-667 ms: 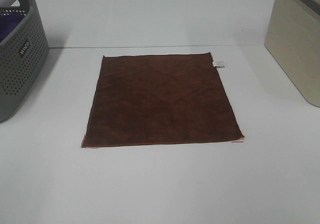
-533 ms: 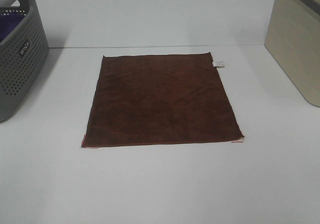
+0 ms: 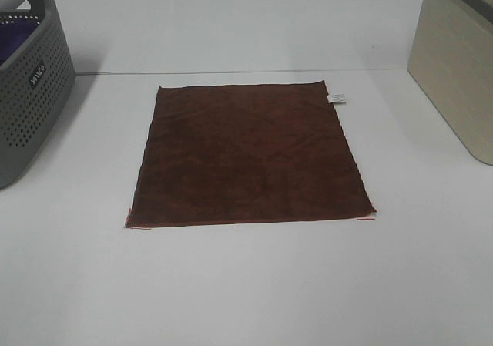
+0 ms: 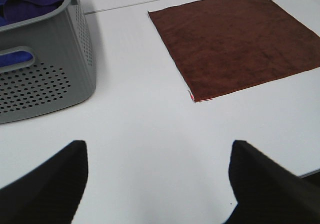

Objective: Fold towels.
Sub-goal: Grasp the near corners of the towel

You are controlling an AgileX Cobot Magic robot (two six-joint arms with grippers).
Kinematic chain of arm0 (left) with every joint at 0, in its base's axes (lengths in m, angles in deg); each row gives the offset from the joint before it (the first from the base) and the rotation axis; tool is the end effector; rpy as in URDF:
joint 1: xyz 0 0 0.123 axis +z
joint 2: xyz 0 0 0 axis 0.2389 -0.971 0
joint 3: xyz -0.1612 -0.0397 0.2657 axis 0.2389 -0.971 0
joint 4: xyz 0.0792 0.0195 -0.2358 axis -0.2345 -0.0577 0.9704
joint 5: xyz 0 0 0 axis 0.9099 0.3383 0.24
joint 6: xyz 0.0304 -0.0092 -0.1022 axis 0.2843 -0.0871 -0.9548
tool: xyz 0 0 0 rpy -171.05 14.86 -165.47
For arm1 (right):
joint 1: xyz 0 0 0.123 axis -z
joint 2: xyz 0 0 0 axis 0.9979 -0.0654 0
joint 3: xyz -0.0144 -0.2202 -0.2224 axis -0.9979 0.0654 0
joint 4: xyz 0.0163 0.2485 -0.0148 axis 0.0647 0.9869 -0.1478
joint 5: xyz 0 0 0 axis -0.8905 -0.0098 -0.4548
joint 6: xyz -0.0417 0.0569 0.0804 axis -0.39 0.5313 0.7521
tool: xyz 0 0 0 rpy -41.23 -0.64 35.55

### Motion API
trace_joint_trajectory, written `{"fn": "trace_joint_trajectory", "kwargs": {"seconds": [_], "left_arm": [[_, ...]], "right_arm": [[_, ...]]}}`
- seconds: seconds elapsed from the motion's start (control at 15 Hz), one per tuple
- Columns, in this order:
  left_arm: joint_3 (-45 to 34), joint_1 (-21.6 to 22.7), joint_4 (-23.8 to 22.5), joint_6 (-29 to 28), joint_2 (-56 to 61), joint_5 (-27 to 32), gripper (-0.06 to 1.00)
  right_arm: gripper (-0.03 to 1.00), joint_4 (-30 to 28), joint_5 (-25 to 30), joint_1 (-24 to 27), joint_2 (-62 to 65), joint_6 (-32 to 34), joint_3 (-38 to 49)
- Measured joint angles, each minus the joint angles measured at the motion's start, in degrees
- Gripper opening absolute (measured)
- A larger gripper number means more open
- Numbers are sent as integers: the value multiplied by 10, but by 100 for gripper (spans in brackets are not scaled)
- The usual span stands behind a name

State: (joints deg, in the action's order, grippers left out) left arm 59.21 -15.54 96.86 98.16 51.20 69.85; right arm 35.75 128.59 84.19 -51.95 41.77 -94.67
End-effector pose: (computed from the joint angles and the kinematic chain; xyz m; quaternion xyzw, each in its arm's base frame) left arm -0.0250 -0.0207 0.2727 0.1204 0.8367 -0.0590 0.5310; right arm -0.0241 0.0128 0.2696 -0.0602 0.8491 0.0570 0.5216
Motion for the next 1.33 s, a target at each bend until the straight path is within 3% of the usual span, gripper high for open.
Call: {"fn": "trace_joint_trajectory", "kwargs": {"seconds": [1.33], "left_arm": [[0,0,0,0,0,0,74]], "right_arm": [[82,0,0,0,0,0,0]]}}
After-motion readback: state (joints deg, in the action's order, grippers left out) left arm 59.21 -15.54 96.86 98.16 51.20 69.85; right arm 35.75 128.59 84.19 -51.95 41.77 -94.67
